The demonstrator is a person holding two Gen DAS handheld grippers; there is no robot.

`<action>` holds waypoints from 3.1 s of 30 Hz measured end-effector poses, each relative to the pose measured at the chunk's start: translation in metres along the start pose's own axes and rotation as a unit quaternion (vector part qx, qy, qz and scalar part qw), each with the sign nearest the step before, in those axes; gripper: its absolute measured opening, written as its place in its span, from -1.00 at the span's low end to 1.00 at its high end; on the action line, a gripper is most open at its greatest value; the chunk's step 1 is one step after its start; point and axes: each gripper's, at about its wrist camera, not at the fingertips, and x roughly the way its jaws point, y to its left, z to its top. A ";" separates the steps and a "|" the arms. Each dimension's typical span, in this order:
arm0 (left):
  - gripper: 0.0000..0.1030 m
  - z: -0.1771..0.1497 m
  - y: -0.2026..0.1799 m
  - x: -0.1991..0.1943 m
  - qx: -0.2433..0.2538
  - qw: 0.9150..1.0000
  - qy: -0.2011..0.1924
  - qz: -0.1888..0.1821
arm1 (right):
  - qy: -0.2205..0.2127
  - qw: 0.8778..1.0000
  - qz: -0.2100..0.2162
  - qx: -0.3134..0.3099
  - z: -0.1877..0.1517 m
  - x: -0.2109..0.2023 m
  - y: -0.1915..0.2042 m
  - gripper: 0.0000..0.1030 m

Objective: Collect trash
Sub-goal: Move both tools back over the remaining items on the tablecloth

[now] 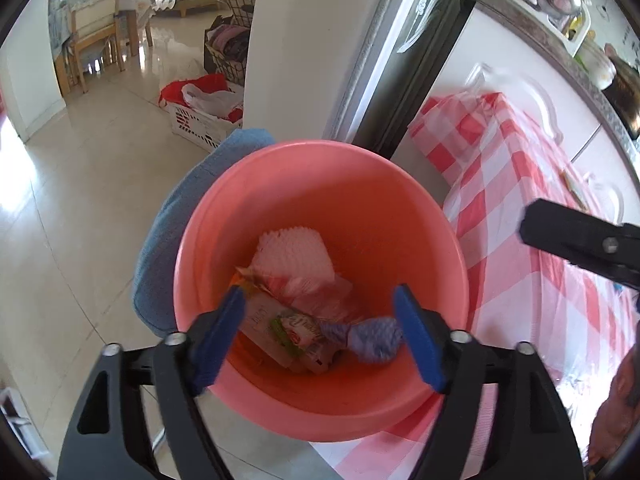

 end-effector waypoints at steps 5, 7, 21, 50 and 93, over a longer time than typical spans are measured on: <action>0.77 -0.002 0.007 -0.011 -0.013 1.000 -0.003 0.005 | -0.027 0.999 -0.027 -0.008 -0.007 -0.024 -0.008 0.57; 0.77 -0.003 0.012 -0.017 -0.026 1.000 -0.006 0.008 | -0.042 0.998 -0.047 -0.013 -0.012 -0.036 -0.012 0.62; 0.82 -0.009 0.002 -0.051 -0.038 0.998 -0.041 0.010 | -0.111 0.985 -0.129 -0.021 -0.045 -0.094 -0.046 0.78; 0.86 -0.020 -0.111 -0.089 0.048 0.996 -0.055 -0.054 | -0.189 0.949 -0.249 -0.036 -0.097 -0.159 -0.079 0.82; 0.86 -0.040 -0.217 -0.063 0.138 0.989 -0.009 -0.045 | -0.214 0.928 -0.300 0.055 -0.103 -0.213 -0.184 0.86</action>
